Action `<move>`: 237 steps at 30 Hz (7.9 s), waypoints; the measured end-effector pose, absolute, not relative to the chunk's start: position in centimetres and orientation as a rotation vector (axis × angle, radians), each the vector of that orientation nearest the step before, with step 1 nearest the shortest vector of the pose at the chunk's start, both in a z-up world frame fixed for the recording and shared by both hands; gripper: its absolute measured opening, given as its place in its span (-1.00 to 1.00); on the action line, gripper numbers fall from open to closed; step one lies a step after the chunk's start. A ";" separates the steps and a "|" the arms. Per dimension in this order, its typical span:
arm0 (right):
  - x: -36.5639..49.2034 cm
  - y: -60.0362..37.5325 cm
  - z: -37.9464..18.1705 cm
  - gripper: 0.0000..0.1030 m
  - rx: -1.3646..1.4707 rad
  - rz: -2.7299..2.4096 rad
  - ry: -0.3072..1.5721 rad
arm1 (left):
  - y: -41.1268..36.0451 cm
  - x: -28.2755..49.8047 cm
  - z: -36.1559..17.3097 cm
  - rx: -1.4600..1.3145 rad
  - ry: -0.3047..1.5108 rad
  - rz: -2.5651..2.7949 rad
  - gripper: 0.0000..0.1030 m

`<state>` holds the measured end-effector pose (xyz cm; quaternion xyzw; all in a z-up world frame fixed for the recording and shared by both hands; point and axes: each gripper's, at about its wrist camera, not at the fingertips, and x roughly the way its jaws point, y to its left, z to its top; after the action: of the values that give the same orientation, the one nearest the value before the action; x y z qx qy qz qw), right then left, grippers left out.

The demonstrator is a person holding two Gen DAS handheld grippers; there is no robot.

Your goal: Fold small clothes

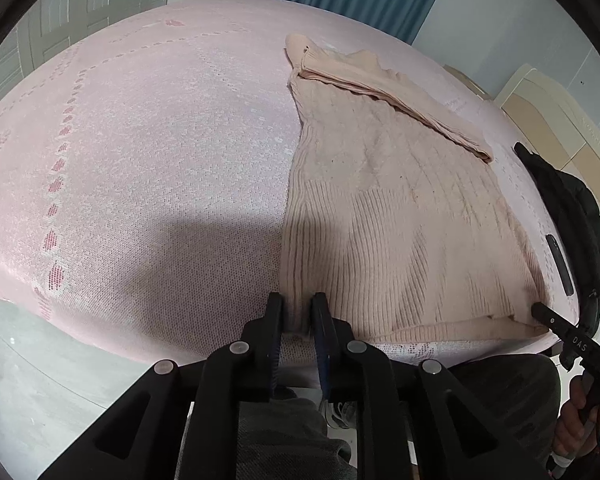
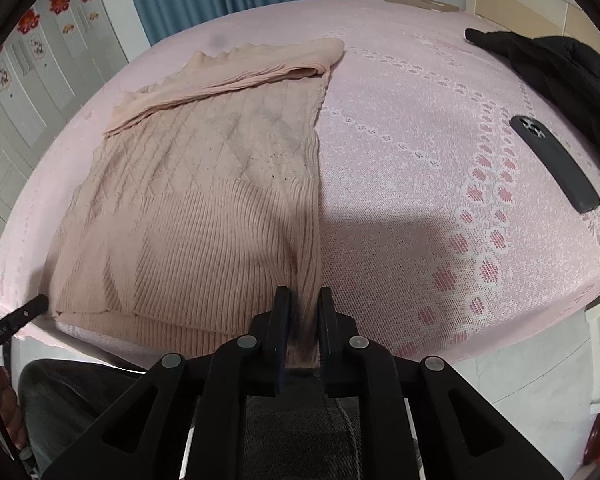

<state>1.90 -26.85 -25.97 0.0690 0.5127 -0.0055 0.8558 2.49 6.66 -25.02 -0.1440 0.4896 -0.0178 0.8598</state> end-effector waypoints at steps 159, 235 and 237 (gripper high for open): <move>7.1 -32.2 -22.4 -0.37 0.363 0.016 1.041 | 8.8 9.0 -19.2 -0.419 0.920 -0.125 -0.30; 13.7 -15.3 -25.6 -0.20 0.041 0.077 1.169 | 14.2 12.5 -24.2 -0.569 1.031 -0.262 0.40; 12.6 -15.2 -26.1 -0.20 0.066 0.086 1.204 | 14.0 12.0 -24.1 -0.569 1.024 -0.282 0.40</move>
<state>12.59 -15.24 -26.06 0.0309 0.5660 0.0404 0.8228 11.97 14.04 -24.08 -0.2676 0.4815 -0.1324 0.8241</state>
